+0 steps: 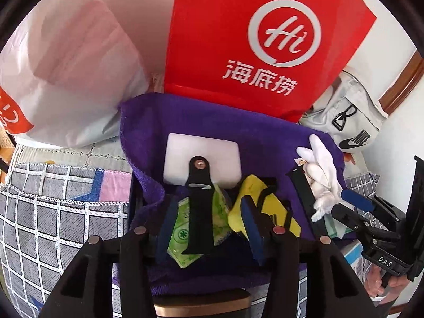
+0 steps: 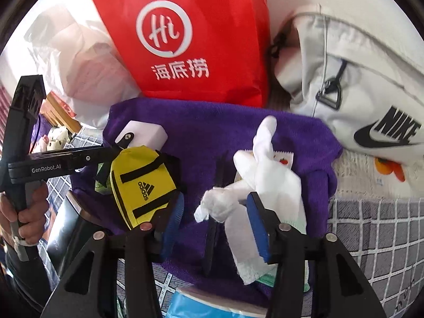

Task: Organize soft objects
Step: 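Open the right tool to release the ball on the towel, then move the right tool back toward the white mesh bag with green packet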

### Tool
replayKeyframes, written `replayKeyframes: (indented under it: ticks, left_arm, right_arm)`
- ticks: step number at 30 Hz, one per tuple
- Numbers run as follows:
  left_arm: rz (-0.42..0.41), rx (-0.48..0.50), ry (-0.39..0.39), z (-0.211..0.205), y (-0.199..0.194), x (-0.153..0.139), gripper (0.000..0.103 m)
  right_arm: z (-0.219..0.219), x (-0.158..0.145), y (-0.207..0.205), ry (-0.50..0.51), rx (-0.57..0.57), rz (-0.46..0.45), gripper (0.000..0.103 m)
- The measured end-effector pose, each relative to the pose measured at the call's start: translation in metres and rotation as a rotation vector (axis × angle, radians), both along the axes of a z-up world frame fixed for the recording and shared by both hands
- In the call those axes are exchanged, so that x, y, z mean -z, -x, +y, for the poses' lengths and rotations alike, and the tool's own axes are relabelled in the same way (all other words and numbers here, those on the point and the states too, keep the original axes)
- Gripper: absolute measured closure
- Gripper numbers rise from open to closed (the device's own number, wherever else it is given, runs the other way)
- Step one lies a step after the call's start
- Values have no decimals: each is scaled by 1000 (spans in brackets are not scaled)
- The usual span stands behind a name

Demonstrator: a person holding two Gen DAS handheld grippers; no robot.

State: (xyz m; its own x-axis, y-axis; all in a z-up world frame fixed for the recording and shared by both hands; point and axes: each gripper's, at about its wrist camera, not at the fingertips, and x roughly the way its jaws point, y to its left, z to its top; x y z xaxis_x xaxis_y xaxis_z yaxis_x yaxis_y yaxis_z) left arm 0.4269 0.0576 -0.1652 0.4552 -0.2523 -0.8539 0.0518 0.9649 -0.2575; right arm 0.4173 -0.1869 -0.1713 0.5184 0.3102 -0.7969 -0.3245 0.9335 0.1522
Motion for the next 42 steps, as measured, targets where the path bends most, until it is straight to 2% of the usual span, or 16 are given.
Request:
replayKeyframes:
  ticks: [12, 21, 23, 25, 27, 34, 36, 40, 42]
  left_arm:
    - [-26, 23, 16, 2, 8, -20, 52]
    - [-100, 35, -37, -3, 35, -60, 48]
    - [-116, 40, -17, -2, 45, -70, 47]
    - [-130, 38, -13, -2, 55, -76, 47]
    - [-136, 36, -17, -2, 70, -79, 45]
    - [-108, 9, -31, 17, 120, -72, 45]
    - [-106, -6, -23, 26, 137, -69, 45]
    - [-91, -24, -18, 41, 169, -58, 45]
    - [-87, -27, -19, 47, 186, -51, 45]
  right_arm:
    - [2, -26, 26, -15, 42, -64, 48]
    - [19, -36, 91, 9, 8, -68, 48]
    - [23, -36, 112, 2, -19, -53, 49]
    - [28, -34, 127, 0, -39, -40, 57]
    - [35, -29, 143, 17, -64, -24, 61]
    - [61, -8, 188, -15, -138, 48, 60]
    - [71, -1, 202, -15, -162, 63, 58]
    - [85, 13, 222, 28, -169, 48, 38]
    - [88, 24, 229, 43, -152, 52, 38]
